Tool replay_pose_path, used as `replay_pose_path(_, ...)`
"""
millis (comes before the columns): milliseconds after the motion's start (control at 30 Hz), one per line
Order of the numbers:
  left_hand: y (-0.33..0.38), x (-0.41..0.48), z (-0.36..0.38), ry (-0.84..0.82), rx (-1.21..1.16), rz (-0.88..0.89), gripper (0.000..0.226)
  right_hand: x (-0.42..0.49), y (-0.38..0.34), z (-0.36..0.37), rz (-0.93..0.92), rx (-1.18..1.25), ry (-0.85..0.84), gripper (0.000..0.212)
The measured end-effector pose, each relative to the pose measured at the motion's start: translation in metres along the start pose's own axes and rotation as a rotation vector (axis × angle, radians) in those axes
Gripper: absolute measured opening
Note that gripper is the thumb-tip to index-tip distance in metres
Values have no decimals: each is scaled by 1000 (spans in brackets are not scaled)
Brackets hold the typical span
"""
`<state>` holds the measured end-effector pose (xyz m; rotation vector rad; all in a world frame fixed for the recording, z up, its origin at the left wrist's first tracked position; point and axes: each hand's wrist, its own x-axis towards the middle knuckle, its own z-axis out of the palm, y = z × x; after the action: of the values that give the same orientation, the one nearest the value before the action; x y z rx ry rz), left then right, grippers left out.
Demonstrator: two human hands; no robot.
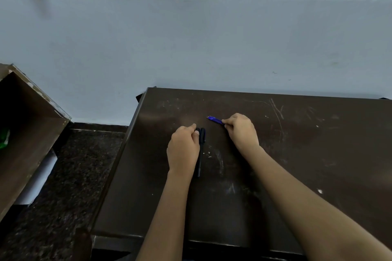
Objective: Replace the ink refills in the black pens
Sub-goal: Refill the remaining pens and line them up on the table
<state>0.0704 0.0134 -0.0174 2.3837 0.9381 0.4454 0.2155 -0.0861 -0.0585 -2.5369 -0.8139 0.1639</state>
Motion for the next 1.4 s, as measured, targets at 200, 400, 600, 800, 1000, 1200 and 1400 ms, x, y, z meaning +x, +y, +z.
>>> replay_pose_path(200,4,-8,-8,-1,-6,-23,33,-58,30,-10,165,219,205,21)
replay_pose_path(400,26,-26,-6,-22,-11,52,31,-103,51,-23,338,277,333,19)
replay_pose_path(600,68,-61,34,-256,-64,245,34,-128,70,-35,504,206,369,24)
replay_pose_path(800,88,-79,77,-555,5,427,47,-133,79,-39,520,173,414,25)
replay_pose_path(1000,93,-76,107,-544,102,556,52,-125,85,-38,510,194,414,25)
replay_pose_path(1200,94,-71,126,-546,148,597,55,-118,86,-34,500,194,409,29)
replay_pose_path(1400,94,-68,132,-533,158,606,56,-117,87,-33,469,205,399,28)
